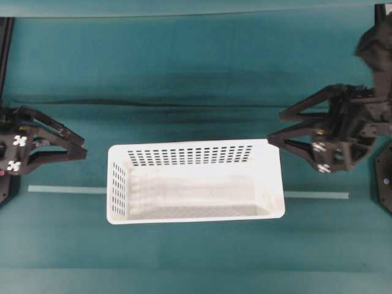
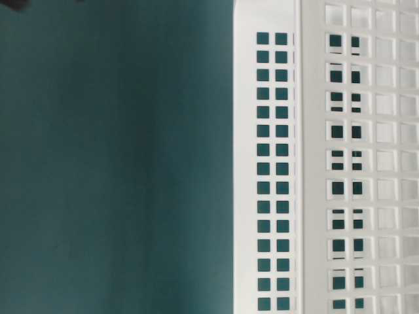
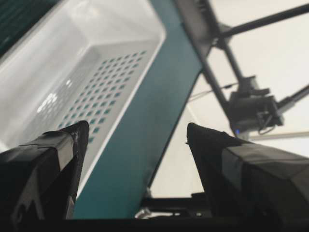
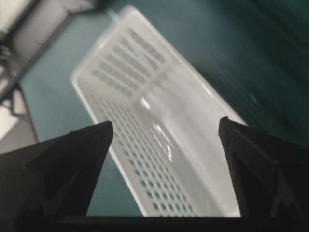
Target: Lift the white basket with both hands.
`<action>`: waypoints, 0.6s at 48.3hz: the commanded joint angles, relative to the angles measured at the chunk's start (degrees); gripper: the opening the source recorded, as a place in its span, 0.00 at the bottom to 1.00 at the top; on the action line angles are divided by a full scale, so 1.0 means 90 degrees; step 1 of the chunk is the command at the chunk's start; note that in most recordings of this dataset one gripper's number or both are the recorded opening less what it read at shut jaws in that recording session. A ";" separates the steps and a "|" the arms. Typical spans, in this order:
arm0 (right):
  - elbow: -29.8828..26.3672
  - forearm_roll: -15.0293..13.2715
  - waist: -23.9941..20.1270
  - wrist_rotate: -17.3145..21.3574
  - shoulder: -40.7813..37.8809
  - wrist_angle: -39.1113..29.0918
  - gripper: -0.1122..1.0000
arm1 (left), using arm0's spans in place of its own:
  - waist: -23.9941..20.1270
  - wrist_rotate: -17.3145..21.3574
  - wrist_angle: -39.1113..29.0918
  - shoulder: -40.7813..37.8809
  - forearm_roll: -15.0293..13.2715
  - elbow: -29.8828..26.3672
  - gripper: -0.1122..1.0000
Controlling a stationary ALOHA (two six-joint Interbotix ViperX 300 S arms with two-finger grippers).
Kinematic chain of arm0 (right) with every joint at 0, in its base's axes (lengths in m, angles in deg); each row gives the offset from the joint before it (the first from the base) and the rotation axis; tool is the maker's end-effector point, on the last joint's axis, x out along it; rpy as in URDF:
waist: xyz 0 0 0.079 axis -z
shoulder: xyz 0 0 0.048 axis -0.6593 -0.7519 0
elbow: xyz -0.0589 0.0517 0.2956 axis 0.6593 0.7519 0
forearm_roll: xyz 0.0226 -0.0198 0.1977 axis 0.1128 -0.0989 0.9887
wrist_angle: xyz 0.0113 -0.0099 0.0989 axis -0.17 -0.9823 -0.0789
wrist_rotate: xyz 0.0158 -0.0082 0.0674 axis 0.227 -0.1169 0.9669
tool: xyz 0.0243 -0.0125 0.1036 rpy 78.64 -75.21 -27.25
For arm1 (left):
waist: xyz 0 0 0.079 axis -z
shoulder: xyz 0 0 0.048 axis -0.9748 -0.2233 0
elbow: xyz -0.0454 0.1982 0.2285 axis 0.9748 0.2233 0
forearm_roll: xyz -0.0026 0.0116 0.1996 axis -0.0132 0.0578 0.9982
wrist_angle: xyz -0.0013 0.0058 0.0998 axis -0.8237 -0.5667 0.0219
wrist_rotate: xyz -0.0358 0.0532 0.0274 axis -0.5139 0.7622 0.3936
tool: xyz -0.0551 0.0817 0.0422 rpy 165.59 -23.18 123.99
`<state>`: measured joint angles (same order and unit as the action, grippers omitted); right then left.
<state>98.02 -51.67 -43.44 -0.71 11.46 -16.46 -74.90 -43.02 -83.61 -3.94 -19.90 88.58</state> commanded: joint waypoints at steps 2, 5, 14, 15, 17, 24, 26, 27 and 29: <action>0.0078 -0.0273 -0.0020 -0.0254 0.0234 0.0498 0.96 | 0.0010 0.0342 0.0303 0.0117 0.0029 -0.0088 0.86; 0.0127 -0.0361 -0.0020 -0.0391 0.0381 0.0654 0.96 | 0.0000 0.0625 0.0518 0.0176 0.0029 -0.0078 0.86; 0.0293 -0.0420 -0.0020 -0.0947 0.0781 0.0615 0.96 | 0.0000 0.1621 0.0977 0.0303 0.0020 -0.0049 0.86; 0.0293 -0.0420 -0.0010 -0.1016 0.0811 0.0576 0.96 | 0.0010 0.1738 0.1006 0.0312 0.0020 -0.0059 0.86; 0.0313 -0.0420 -0.0020 -0.1133 0.0869 0.0557 0.96 | 0.0020 0.1934 0.1084 0.0322 0.0029 -0.0068 0.86; 0.0342 -0.0420 -0.0020 -0.1504 0.1133 0.0693 0.96 | 0.0029 0.2676 0.1328 0.0439 0.0020 -0.0068 0.86; 0.0361 -0.0420 -0.0010 -0.1660 0.1260 0.0771 0.96 | 0.0029 0.2891 0.1328 0.0508 0.0020 -0.0078 0.86; 0.0371 -0.0420 -0.0020 -0.1719 0.1309 0.0801 0.96 | 0.0029 0.2998 0.1328 0.0537 0.0020 -0.0078 0.86; 0.0371 -0.0430 -0.0020 -0.1846 0.1426 0.0869 0.96 | 0.0029 0.3232 0.1328 0.0625 0.0020 -0.0078 0.86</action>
<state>101.80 -55.27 -43.44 -15.91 22.89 -10.22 -74.81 -16.65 -72.27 0.72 -19.90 88.85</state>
